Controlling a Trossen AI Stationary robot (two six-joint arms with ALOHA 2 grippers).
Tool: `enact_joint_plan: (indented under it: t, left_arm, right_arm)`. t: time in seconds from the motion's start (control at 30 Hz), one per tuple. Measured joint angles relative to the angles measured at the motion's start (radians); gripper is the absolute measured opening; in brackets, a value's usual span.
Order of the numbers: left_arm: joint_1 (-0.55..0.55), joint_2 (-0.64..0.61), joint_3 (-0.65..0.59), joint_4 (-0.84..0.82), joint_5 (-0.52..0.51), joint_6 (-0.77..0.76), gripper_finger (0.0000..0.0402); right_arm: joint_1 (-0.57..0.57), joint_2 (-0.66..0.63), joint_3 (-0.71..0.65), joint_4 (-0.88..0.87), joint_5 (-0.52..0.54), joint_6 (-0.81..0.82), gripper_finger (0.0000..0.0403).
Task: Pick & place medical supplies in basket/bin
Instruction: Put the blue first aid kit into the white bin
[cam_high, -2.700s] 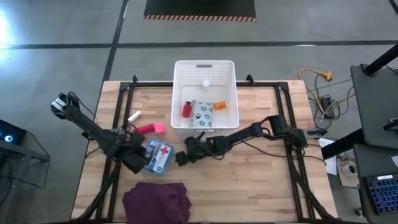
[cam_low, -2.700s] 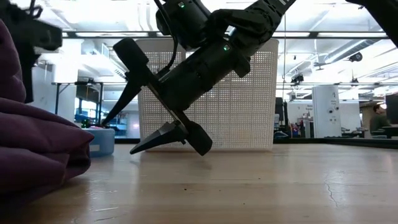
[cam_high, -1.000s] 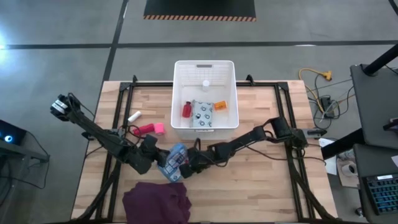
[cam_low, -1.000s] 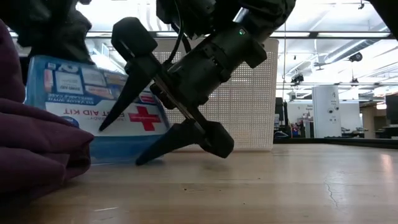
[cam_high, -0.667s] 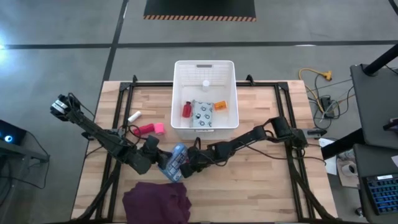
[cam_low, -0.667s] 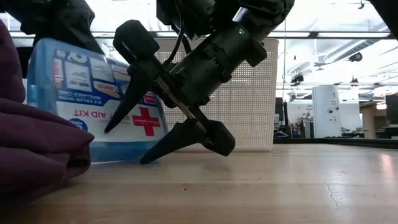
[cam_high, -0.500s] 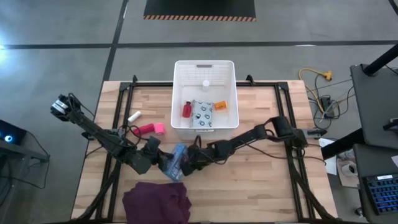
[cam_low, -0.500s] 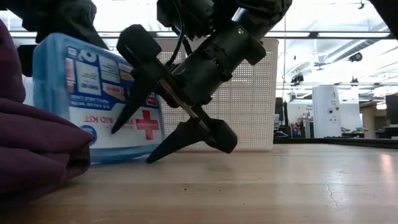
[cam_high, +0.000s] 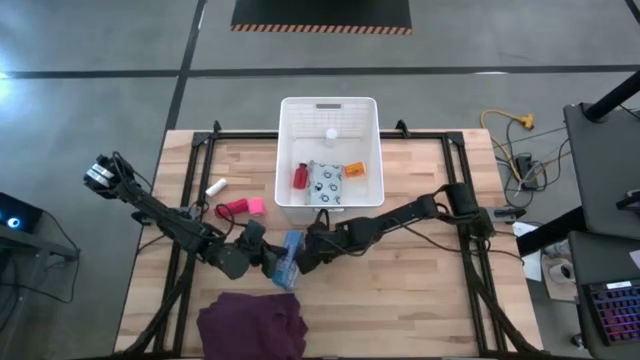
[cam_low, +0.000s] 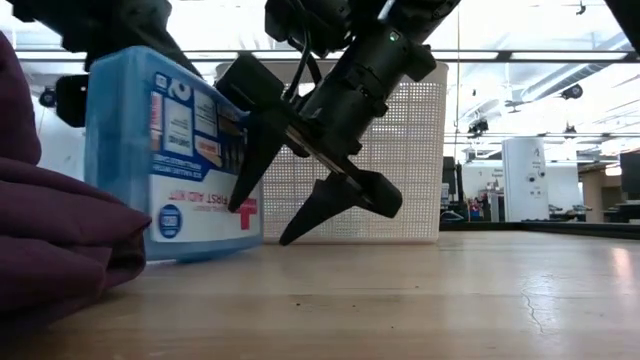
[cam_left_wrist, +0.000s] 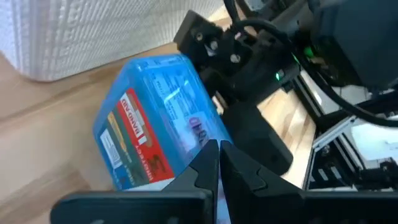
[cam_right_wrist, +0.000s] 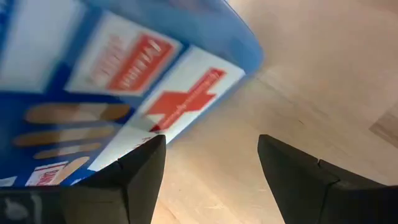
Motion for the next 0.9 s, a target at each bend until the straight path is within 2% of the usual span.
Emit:
enact_joint_plan:
  t: [0.37,0.53,0.8,0.9]
  left_arm:
    - [0.023,0.0,0.022,0.029,0.031,0.105,0.0001]
    - [0.026,0.017,0.007,0.031,0.048,0.064,0.0001]
    - [0.026,0.046,0.0,0.057,0.047,0.056,0.0001]
    - [0.026,0.053,-0.001,0.076,0.052,0.067,0.0001]
  right_arm:
    - [0.005,-0.003,0.001,-0.065,0.001,-0.007,0.0246]
    - [0.01,-0.029,0.001,-0.077,0.038,-0.071,0.0246]
    - [0.011,-0.19,0.002,-0.186,0.171,-0.379,0.0246]
    - [0.011,-0.25,0.002,-0.21,0.213,-0.54,0.0246]
